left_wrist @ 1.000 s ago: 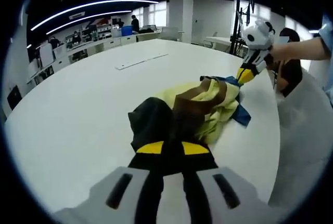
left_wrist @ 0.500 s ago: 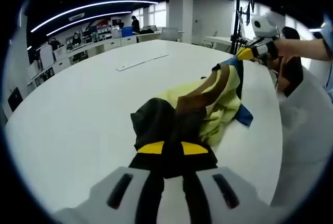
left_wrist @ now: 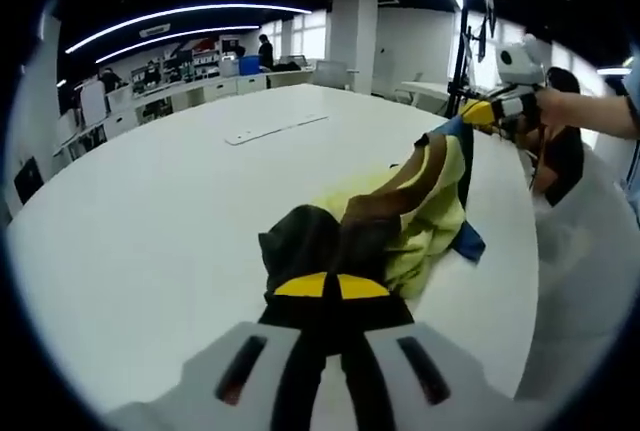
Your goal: Fold the garment on the visible template until the final outline fits inside the template.
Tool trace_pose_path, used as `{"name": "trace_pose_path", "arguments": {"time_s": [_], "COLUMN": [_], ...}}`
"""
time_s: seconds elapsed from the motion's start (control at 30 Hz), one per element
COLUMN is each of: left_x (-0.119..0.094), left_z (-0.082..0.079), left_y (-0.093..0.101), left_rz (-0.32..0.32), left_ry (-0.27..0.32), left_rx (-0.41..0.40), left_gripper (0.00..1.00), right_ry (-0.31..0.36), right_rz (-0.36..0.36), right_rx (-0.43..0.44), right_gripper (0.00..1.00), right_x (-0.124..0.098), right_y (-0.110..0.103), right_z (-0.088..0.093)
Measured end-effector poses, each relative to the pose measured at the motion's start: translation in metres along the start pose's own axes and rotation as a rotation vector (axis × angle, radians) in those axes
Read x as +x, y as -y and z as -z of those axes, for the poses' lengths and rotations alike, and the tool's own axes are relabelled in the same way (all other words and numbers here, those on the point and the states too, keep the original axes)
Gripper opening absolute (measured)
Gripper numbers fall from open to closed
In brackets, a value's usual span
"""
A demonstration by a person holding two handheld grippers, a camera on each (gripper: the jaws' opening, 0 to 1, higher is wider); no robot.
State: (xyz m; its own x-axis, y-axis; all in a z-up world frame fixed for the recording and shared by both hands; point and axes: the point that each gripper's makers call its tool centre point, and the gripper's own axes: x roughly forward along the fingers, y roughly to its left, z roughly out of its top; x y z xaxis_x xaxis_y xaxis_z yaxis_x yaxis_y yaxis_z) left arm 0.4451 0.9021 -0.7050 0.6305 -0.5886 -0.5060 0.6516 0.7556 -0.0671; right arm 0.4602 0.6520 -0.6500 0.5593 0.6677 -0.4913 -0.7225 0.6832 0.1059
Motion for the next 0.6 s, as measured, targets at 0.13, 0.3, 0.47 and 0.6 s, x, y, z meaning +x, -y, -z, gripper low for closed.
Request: {"name": "trace_pose_path", "arguments": {"time_s": [0.13,0.3,0.47,0.6], "left_x": [-0.017,-0.039,-0.061,-0.077], "left_z": [-0.025,-0.062,-0.094,-0.112], "left_y": [-0.005,-0.008,-0.011,-0.014], "left_rz": [-0.009,-0.006,-0.015,-0.021], "left_ry": [0.054,0.11,0.171,0.216], "left_rx": [-0.023,-0.008,-0.007,0.0], "left_gripper": [0.0,0.0,0.0,0.0], "right_ry": [0.046,0.129,0.191,0.246], "right_rz": [0.011,-0.004,-0.01,-0.021], "right_rx": [-0.004,0.004,-0.048,-0.087], "right_gripper": [0.0,0.0,0.0,0.0], "right_x": [-0.008,-0.019,-0.031,-0.043], "right_y": [0.0,-0.011,-0.022,-0.032], "right_z": [-0.016,-0.045,-0.077,-0.105]}}
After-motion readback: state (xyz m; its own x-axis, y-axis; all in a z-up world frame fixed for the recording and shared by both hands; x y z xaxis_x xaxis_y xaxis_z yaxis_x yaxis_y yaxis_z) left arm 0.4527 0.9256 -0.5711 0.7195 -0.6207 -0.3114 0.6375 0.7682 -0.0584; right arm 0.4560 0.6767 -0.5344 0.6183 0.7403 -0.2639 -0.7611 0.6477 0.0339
